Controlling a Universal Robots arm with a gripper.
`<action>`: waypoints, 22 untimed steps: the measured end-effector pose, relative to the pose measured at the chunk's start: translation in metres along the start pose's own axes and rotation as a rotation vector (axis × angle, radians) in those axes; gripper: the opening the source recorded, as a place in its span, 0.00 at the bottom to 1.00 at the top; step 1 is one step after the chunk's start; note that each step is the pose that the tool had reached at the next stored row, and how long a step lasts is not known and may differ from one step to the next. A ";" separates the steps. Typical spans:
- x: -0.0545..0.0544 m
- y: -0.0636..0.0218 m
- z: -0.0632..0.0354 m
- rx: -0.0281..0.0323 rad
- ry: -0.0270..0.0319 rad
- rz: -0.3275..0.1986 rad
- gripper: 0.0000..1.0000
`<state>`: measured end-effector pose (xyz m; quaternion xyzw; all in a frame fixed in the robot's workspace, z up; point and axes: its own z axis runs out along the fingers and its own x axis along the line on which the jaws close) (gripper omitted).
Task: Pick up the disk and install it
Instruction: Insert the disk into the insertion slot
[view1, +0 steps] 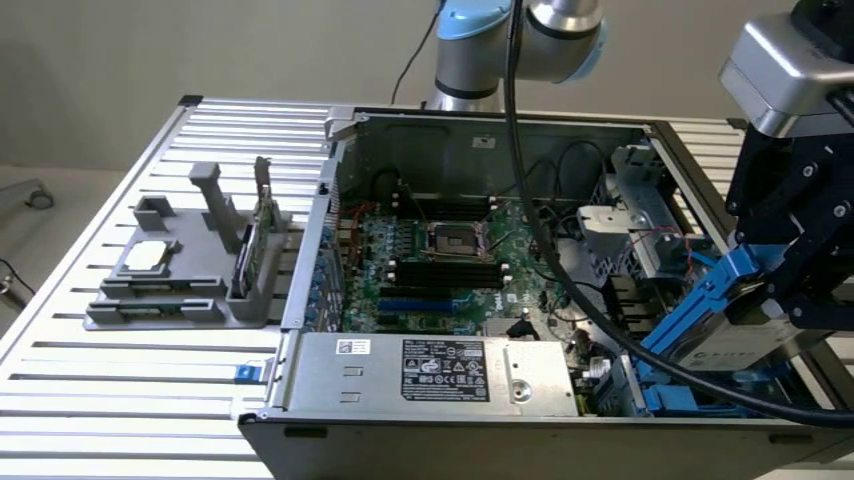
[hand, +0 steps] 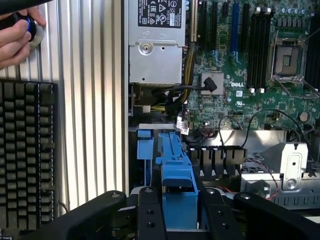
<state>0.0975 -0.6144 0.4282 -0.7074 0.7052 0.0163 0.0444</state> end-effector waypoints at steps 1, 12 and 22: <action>0.000 0.0002 -0.0001 -0.0001 0.0002 0.000 0.33; -0.001 0.0005 -0.0134 -0.0028 -0.0001 0.000 0.33; -0.001 0.0010 -0.0063 -0.0045 -0.0001 0.000 0.33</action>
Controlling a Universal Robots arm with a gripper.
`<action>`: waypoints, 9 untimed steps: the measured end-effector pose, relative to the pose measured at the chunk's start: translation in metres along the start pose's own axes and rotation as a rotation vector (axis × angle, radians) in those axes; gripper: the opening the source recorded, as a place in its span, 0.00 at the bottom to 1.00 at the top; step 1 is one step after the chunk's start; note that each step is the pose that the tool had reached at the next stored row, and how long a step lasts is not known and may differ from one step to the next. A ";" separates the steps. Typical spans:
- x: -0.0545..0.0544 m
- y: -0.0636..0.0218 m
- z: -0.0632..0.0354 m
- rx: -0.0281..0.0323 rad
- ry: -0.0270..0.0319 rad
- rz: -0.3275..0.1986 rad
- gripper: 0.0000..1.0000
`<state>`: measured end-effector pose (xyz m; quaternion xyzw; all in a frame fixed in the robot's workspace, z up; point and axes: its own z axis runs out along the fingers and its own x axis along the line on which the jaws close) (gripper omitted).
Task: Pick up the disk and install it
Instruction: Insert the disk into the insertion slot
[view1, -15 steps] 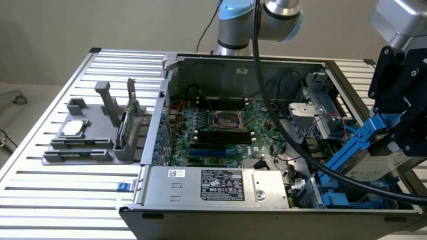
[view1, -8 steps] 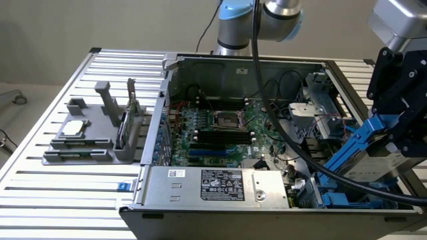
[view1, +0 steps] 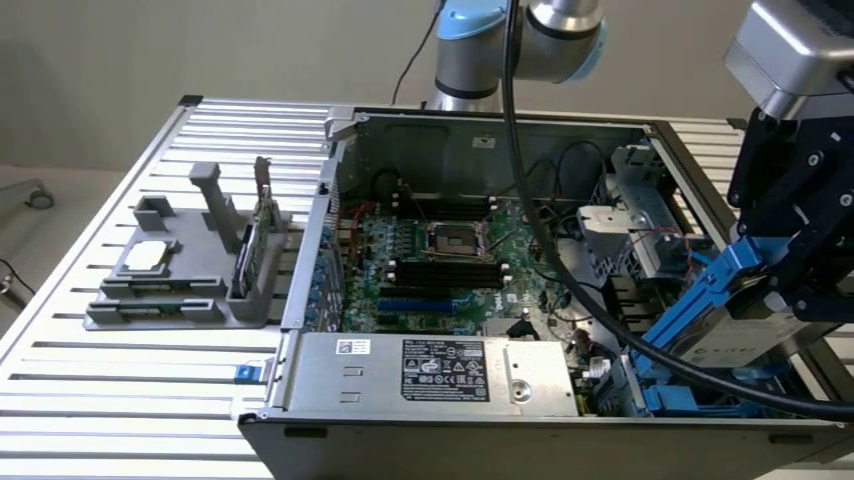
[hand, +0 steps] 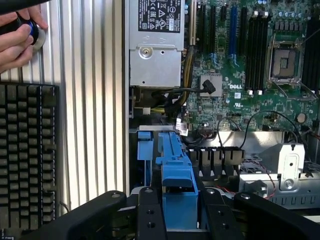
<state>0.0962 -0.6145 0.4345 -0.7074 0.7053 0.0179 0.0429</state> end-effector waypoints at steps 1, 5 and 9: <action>0.000 0.0000 0.0004 -0.0001 0.0001 0.000 0.33; 0.001 0.0001 0.0023 -0.0005 0.0000 -0.001 0.33; 0.001 0.0001 0.0040 -0.0008 0.0001 -0.002 0.33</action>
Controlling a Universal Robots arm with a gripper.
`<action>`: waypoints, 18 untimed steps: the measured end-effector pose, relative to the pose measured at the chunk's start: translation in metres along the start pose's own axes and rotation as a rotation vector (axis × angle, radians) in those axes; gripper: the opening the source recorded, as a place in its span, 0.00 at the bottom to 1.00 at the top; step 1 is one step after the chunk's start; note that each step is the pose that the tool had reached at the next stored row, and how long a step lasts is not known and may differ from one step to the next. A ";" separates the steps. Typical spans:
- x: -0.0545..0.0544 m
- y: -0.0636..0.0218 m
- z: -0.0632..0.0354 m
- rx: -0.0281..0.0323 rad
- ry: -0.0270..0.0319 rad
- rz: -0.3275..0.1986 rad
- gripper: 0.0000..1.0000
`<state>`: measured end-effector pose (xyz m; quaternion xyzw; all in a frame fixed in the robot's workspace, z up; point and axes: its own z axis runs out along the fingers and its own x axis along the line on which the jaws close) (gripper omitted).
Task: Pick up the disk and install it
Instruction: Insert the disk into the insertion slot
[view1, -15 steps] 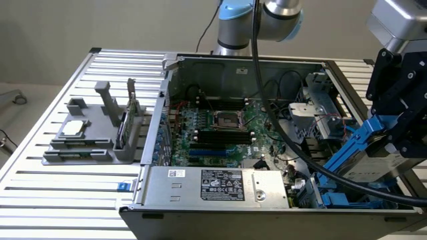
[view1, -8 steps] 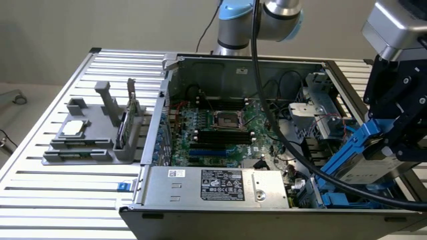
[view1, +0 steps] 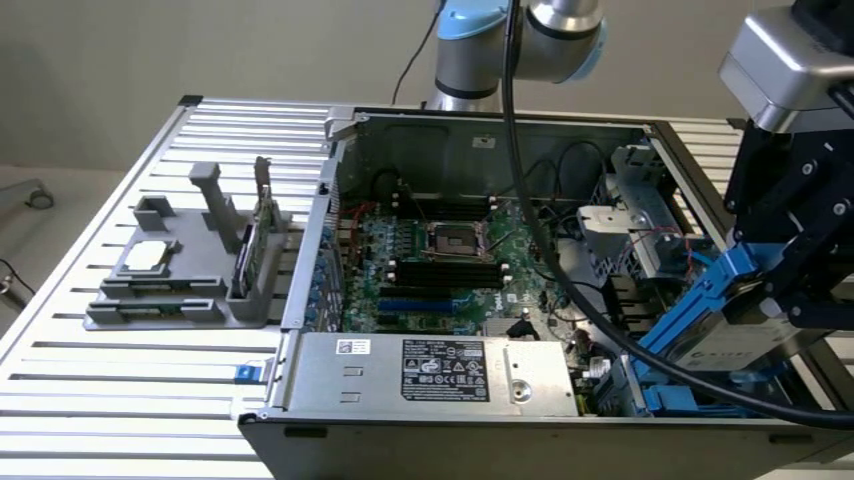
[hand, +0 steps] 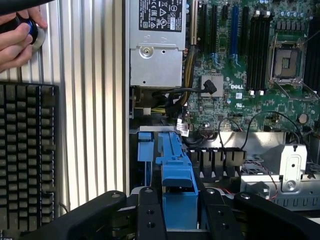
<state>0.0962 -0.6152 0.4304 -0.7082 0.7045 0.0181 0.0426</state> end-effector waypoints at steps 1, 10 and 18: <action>0.000 0.0000 0.0003 -0.0001 0.0000 0.000 0.33; 0.001 0.0002 0.0072 -0.0003 -0.0014 -0.003 0.33; 0.002 0.0004 0.0132 -0.0006 -0.0048 -0.007 0.33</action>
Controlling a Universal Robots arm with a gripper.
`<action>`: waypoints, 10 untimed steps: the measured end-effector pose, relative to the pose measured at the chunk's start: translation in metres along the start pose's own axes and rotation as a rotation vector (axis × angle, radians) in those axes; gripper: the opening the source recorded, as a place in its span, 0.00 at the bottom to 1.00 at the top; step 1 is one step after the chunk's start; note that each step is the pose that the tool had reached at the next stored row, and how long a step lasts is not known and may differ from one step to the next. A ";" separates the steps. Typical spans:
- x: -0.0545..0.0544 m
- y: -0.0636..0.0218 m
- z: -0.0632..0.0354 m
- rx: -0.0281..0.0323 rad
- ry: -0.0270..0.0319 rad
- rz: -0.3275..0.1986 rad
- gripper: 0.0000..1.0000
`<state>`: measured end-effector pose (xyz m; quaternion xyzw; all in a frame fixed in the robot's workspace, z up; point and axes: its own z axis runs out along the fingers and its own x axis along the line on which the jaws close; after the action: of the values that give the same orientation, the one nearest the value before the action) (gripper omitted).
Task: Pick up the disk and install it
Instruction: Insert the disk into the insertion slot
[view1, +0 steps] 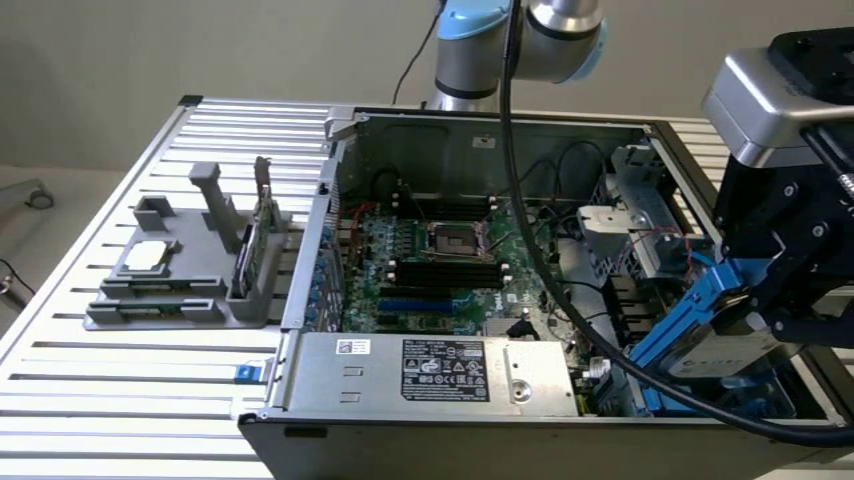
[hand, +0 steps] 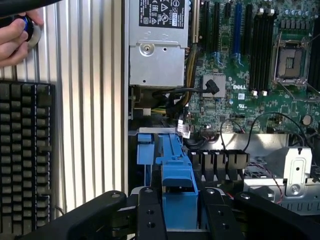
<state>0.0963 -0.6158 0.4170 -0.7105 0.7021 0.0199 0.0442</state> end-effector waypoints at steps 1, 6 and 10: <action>0.000 0.0000 0.0006 -0.0001 -0.0003 -0.001 0.33; 0.000 -0.0001 0.0020 -0.0006 -0.0019 -0.007 0.33; 0.000 -0.0001 0.0027 -0.0011 -0.0043 -0.011 0.34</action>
<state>0.0965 -0.6158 0.4144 -0.7144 0.6979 0.0215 0.0454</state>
